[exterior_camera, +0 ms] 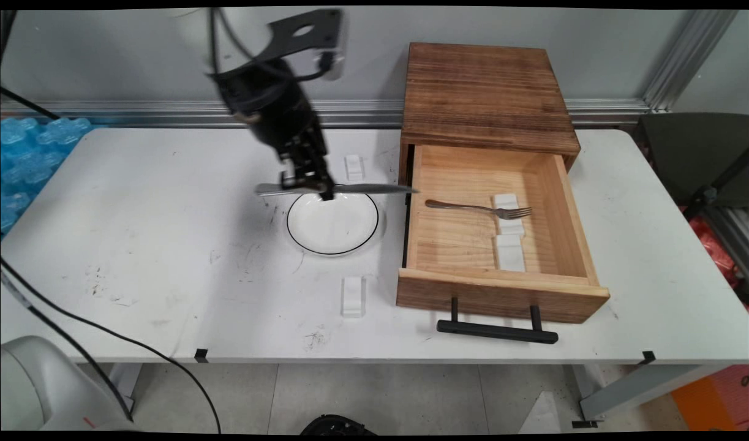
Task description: Place the picked object into the drawer
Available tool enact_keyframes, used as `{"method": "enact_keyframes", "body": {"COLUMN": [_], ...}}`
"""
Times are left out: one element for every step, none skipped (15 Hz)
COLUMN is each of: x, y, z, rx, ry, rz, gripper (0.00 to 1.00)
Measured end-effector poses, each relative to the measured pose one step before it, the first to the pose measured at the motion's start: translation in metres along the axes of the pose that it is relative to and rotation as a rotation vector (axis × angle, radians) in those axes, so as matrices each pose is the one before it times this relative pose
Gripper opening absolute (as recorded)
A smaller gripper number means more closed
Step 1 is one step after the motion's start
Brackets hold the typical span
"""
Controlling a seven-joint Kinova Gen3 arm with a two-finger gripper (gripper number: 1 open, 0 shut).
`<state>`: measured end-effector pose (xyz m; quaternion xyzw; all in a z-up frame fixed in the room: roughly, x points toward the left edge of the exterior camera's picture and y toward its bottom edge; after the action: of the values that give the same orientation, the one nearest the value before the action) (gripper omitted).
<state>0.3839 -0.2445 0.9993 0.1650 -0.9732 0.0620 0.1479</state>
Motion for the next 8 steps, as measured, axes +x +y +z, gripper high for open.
{"method": "enact_keyframes", "body": {"x": [0.01225, 0.00979, 0.01047, 0.01372, 0.01310, 0.01083, 0.00717, 0.01036], "y": [-0.00009, -0.00022, -0.00038, -0.00025, -0.00024, -0.00088, -0.00060, -0.00161], "z": [0.00198, 0.00208, 0.00258, 0.00412, 0.00513, 0.00556, 0.00443, 0.00692], "rx": [-0.00516, -0.00479, -0.00571, -0.00805, -0.00844, -0.00800, -0.00598, -0.00632], "ry": [0.01742, 0.01287, 0.01394, 0.01762, 0.01590, 0.01193, 0.00654, 0.01002], "rz": [0.00451, 0.00388, 0.00584, 0.00790, 0.01318, 0.01268, 0.00873, 0.01207], "gripper": [0.00, 0.00, 0.00, 0.00, 0.00, 0.00, 0.00, 0.00]}}
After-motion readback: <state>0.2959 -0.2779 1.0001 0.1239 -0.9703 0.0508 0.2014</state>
